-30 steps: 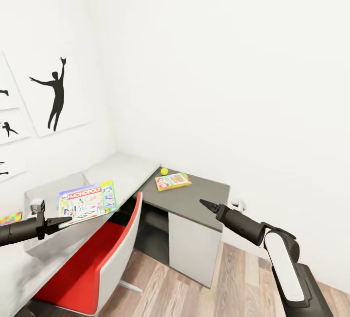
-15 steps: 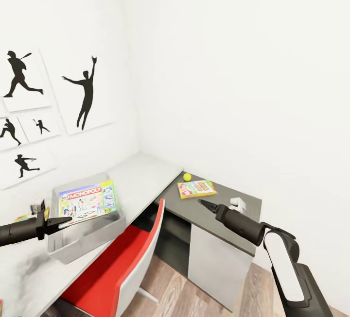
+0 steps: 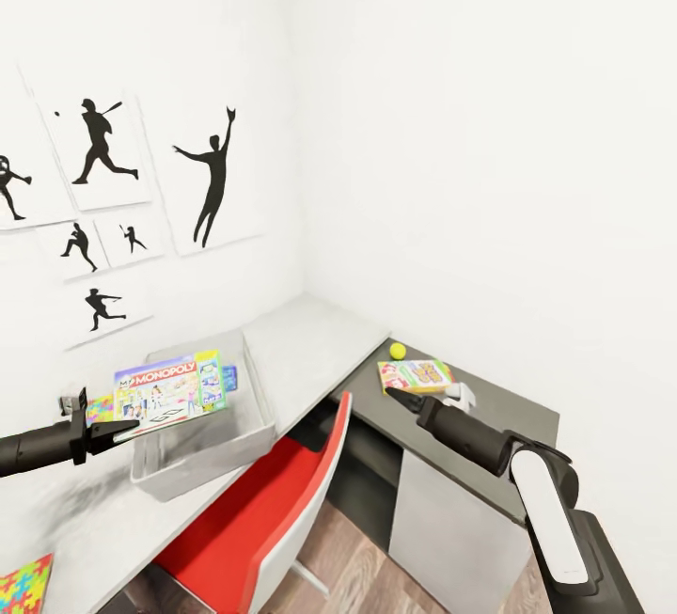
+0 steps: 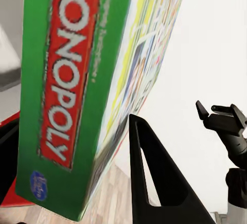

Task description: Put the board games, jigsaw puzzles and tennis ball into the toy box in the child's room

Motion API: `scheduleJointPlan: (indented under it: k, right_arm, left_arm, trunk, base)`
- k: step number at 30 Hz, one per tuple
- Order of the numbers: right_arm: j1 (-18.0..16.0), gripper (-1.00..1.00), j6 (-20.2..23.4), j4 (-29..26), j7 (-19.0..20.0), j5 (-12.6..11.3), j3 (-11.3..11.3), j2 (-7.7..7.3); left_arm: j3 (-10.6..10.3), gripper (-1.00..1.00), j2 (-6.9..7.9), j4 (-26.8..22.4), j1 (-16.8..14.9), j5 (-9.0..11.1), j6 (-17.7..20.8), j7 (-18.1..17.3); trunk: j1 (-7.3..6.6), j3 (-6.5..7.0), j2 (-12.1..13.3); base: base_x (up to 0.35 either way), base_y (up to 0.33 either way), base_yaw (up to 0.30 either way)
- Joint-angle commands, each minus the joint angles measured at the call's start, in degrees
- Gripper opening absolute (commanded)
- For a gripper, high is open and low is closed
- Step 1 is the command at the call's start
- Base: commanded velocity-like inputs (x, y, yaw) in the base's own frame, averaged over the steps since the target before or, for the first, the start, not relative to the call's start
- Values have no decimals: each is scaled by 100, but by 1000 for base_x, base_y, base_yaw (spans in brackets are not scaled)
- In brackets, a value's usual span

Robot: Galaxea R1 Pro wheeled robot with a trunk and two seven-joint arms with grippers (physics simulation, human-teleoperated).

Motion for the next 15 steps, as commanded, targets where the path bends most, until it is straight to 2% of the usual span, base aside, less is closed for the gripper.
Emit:
scheduleJointPlan:
  k: [1,6,15]
  right_arm:
    - [-6,100,34,-2,46,33,-17,6]
    - [-6,100,34,-2,48,33,-17,6]
    - [-6,100,34,-2,57,33,-17,6]
  left_arm:
    - [-1,-100,0,3,-7,-3,60,-25]
    - [0,-100,-3,2,-7,-3,59,-25]
    - [1,-100,-5,1,-7,-3,54,-25]
  trunk:
    - [4,-14,-13]
    - [4,-15,-13]
    - [4,-15,-13]
  base:
    - [64,-176,92]
    - [55,-164,28]
    - [3,-7,1]
